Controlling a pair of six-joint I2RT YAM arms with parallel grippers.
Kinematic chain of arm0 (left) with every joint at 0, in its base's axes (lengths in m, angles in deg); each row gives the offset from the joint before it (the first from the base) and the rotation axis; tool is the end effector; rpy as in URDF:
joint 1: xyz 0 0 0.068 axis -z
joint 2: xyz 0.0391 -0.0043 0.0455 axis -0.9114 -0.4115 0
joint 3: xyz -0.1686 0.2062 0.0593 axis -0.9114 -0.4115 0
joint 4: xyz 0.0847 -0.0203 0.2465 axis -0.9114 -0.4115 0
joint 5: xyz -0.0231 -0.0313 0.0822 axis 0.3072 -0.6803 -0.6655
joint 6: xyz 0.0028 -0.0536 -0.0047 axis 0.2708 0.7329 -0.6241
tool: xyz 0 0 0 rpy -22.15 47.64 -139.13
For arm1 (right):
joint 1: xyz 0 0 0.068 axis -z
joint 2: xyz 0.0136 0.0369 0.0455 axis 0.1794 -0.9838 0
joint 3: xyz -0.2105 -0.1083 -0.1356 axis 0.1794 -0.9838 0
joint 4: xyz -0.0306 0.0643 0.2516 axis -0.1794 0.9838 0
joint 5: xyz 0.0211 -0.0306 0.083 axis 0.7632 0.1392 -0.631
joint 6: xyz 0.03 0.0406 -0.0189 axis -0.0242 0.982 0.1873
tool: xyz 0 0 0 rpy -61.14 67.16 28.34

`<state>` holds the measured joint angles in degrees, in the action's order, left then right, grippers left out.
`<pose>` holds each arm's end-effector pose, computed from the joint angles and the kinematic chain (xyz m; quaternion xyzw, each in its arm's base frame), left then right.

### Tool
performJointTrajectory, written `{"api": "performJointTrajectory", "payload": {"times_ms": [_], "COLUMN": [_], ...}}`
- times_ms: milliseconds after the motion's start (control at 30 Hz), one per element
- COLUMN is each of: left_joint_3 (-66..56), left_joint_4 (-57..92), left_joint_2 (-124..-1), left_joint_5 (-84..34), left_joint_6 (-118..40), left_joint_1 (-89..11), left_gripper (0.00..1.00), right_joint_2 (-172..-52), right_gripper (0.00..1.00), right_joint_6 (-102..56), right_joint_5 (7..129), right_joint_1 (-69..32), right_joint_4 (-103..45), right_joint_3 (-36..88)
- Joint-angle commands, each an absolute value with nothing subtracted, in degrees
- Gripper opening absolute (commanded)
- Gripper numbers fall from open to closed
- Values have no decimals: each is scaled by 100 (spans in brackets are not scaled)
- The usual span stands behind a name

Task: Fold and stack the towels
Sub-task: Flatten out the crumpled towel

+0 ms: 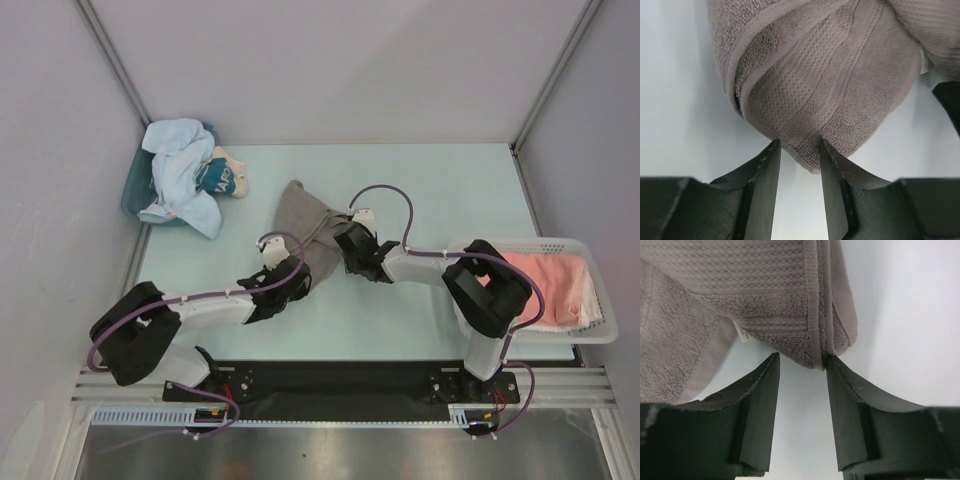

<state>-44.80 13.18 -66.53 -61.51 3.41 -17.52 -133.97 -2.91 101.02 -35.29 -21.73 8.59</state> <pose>0.1793 -0.1752 0.1533 -0.1297 0.9055 -0.1148 0.3873 0.2625 0.2467 0.1555 -0.0826 0.9241 0.0189 0.3726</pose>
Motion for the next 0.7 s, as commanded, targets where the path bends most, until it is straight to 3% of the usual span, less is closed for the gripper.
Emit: {"api": "performJointTrajectory", "payload": {"times_ms": [0, 67, 200, 300, 667], "left_joint_3": [-4203, -4185, -4150, -4027, -3263], "left_joint_4": [1557, 1548, 1742, 1619, 1030], "left_joint_2": [-6866, -6911, -6841, -6657, -5786], "left_joint_5": [-6297, -6218, -6077, -6015, -5515], "left_joint_6": [305, 200, -73, -354, -1602], "left_joint_1": [-1885, -2051, -2359, -2641, -3582], "left_gripper": [41, 32, 13, 0, 0], "right_joint_2": [-13558, -13541, -13304, -12988, -10563], "right_gripper": [45, 38, 10, 0, 0], "right_joint_6": [-289, -315, -350, -386, -430], "right_joint_5": [10292, 10292, 10362, 10371, 9299], "right_joint_1": [-3397, -3353, -3326, -3274, -2957], "right_joint_4": [-2282, -2274, -2221, -2020, -587], "right_joint_3": [1100, 1108, 1047, 1064, 1415]}}
